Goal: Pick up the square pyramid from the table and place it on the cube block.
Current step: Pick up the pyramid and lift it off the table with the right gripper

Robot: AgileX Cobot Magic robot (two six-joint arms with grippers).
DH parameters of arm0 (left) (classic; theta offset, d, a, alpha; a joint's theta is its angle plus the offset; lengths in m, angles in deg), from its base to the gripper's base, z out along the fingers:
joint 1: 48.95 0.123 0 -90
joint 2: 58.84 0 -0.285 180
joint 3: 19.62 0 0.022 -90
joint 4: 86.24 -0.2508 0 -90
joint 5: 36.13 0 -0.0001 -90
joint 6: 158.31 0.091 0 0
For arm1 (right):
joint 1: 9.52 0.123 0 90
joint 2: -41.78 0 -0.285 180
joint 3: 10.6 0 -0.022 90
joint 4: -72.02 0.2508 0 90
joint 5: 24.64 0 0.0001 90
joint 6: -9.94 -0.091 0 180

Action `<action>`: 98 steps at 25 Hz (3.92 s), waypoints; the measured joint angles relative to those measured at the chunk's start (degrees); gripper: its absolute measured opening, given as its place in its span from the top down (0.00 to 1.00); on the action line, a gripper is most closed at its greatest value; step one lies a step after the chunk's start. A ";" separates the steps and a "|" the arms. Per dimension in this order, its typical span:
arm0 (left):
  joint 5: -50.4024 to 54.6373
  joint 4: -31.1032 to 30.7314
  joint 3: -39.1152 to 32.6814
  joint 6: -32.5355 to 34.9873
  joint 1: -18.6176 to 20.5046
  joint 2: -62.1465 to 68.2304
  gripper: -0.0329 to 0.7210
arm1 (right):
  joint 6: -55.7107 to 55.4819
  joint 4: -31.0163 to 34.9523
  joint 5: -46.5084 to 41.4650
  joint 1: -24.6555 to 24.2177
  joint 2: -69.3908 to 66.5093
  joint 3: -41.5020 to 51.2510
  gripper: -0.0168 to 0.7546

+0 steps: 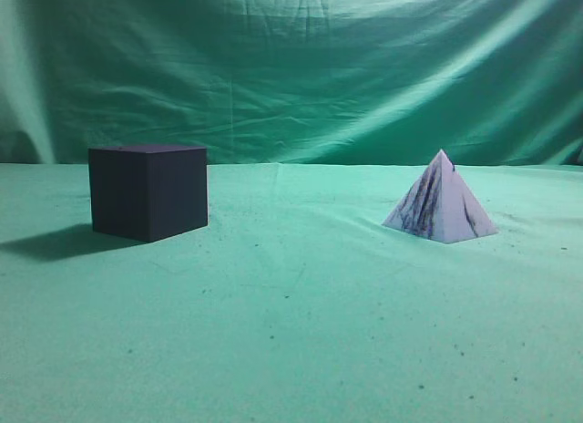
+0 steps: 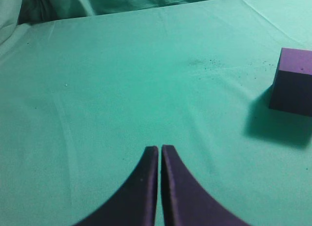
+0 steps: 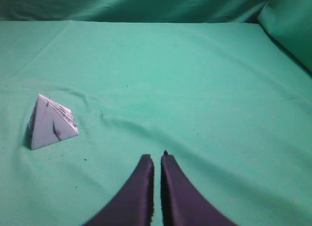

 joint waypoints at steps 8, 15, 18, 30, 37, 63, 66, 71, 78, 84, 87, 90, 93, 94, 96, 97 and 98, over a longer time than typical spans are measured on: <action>0.00 0.00 0.00 0.00 0.00 0.00 0.96 | 0.00 0.00 0.00 0.00 0.00 0.00 0.98; 0.00 0.00 0.00 0.00 0.00 0.00 0.96 | 0.00 0.00 0.00 0.00 0.00 0.00 0.98; 0.00 0.00 0.00 0.00 0.00 0.00 0.96 | 0.00 0.00 0.25 0.00 0.00 0.00 0.98; 0.00 0.00 0.00 0.00 0.00 0.00 0.96 | 1.81 31.20 20.78 0.00 0.00 -3.04 0.98; 0.00 0.00 0.00 0.00 0.00 0.00 0.96 | 13.82 30.15 8.51 0.00 -8.29 -17.15 0.98; 0.00 0.00 0.00 0.00 0.00 0.00 0.96 | -7.41 -18.16 -27.14 31.26 -69.87 -55.29 0.98; 0.00 0.00 0.00 0.00 0.00 0.00 0.96 | -9.74 -18.69 -24.14 32.31 -75.59 -56.34 0.81; 0.00 0.00 0.00 0.00 0.00 0.00 0.96 | -12.89 -18.81 -22.71 32.36 -84.38 -59.05 0.28; 0.00 0.00 0.00 0.00 0.00 0.00 0.96 | -20.84 -23.19 -22.34 32.36 -95.38 -63.76 0.14; 0.00 0.00 0.00 0.00 0.00 0.00 0.96 | -21.07 -25.22 -21.17 32.36 -102.34 -66.02 0.20; 0.00 0.00 0.00 0.00 0.00 0.00 0.96 | -21.10 -26.32 -19.33 32.36 -104.92 -66.40 0.21; 0.00 0.00 0.00 0.00 0.00 0.00 0.96 | -21.10 -26.69 -18.31 32.36 -106.51 -66.59 0.21; 0.00 0.00 0.00 0.00 0.00 0.00 0.96 | -21.10 -26.84 -17.61 32.36 -107.56 -66.70 0.27; 0.00 0.00 0.00 0.00 0.00 0.00 0.96 | -21.10 -26.84 -17.61 32.36 -107.70 -66.85 0.27; 0.00 0.00 0.00 0.00 0.00 0.00 0.96 | -21.20 -26.84 -17.61 32.36 -107.82 -66.84 0.27; 0.00 0.00 0.00 0.00 0.00 0.00 0.96 | -21.33 -26.72 -17.58 32.36 -107.82 -66.84 0.37; 0.00 0.00 0.00 0.00 0.00 0.00 0.96 | -21.79 -26.83 -17.48 32.36 -107.82 -66.84 0.43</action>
